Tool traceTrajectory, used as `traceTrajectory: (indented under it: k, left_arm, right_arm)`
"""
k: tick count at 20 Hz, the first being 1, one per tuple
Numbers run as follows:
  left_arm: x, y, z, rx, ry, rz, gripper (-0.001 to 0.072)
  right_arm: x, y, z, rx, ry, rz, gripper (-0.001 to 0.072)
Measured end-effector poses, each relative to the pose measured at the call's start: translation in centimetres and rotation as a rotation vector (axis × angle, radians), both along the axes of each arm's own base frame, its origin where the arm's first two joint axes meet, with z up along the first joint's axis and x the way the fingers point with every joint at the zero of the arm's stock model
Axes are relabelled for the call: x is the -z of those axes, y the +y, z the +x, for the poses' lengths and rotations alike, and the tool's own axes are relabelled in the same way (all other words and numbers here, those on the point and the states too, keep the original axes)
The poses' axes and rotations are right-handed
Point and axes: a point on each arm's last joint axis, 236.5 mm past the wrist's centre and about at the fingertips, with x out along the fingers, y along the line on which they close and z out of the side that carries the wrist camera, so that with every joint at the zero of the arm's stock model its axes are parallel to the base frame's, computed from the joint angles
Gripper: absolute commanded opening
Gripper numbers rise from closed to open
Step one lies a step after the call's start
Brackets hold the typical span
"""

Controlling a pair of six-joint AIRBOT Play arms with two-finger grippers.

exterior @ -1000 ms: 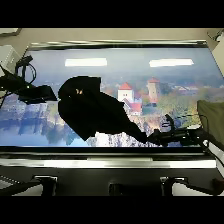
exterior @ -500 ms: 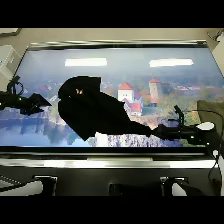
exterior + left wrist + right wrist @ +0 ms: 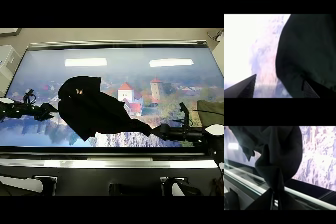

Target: Fold the clothes and pants, and hang the long-sleeved shirts on hangers.

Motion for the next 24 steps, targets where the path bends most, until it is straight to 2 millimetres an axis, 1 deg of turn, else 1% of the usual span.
traceTrajectory:
  k: [5,6,7,8,9,10,12,13,14,15,16,18,19,21,22,23,24]
  left_arm:
    - [0.8,-1.9,1.3,-0.004,-0.029,-0.083,0.0603]
    - [1.0,-2.4,1.5,0.0,-0.035,-0.088,0.0478]
    - [1.3,-2.8,1.6,0.009,-0.038,-0.083,0.0232]
    - [1.7,-3.1,1.5,0.02,-0.032,-0.074,0.0072]
    - [1.9,-3.5,1.4,0.035,-0.031,-0.067,0.0019]
    - [1.6,-4.1,1.5,0.039,-0.035,-0.082,0.0018]
    - [0.6,-5.2,1.8,0.057,-0.047,-0.119,0.0018]
    - [-0.2,-5.5,2.1,0.065,-0.061,-0.129,0.0017]
    - [-1.4,-5.9,2.5,0.076,-0.083,-0.141,0.0017]
    - [-2.7,-6.2,3.1,0.085,-0.108,-0.144,0.0017]
    - [-4.5,-6.4,3.7,0.101,-0.145,-0.14,0.0016]
    - [-9.0,-6.8,5.8,0.107,-0.239,-0.124,0.0017]
    - [-11.8,-7.1,6.8,0.116,-0.295,-0.111,0.0017]
    - [-18.7,-7.9,8.9,0.125,-0.433,-0.084,0.0017]
    - [-22.6,-8.1,9.9,0.126,-0.512,-0.053,0.0017]
    - [-26.3,-8.3,10.5,0.126,-0.588,-0.018,0.0016]
    - [-30.7,-8.5,10.9,0.118,-0.679,0.017,0.0016]
  right_arm:
    - [-0.4,0.1,-0.1,0.016,0.005,0.009,0.0034]
    - [-0.5,0.1,0.0,0.018,0.006,0.011,0.0034]
    - [-0.5,0.1,0.0,0.02,0.004,0.011,0.0034]
    - [-0.6,0.1,0.2,0.028,0.003,0.013,0.0034]
    - [-0.7,0.1,0.4,0.037,-0.003,0.016,0.0034]
    - [-0.8,0.1,0.7,0.045,-0.01,0.02,0.0033]
    - [-1.4,0.0,1.4,0.062,-0.033,0.026,0.0033]
    - [-1.8,-0.2,1.9,0.072,-0.052,0.024,0.0032]
    - [-2.5,-0.3,2.5,0.078,-0.077,0.024,0.0032]
    - [-3.4,-0.4,3.2,0.087,-0.108,0.021,0.0032]
    - [-4.5,-0.7,4.2,0.095,-0.149,0.009,0.0032]
    - [-7.3,-1.0,6.5,0.106,-0.265,-0.036,0.0032]
    - [-8.9,-1.2,7.9,0.114,-0.328,-0.074,0.0032]
    - [-12.8,-1.6,11.4,0.154,-0.464,-0.173,0.0032]
    - [-14.9,-1.8,13.0,0.165,-0.535,-0.224,0.0032]
    - [-17.3,-1.8,14.4,0.172,-0.609,-0.275,0.0032]
    - [-20.1,-1.9,15.8,0.182,-0.69,-0.327,0.0032]
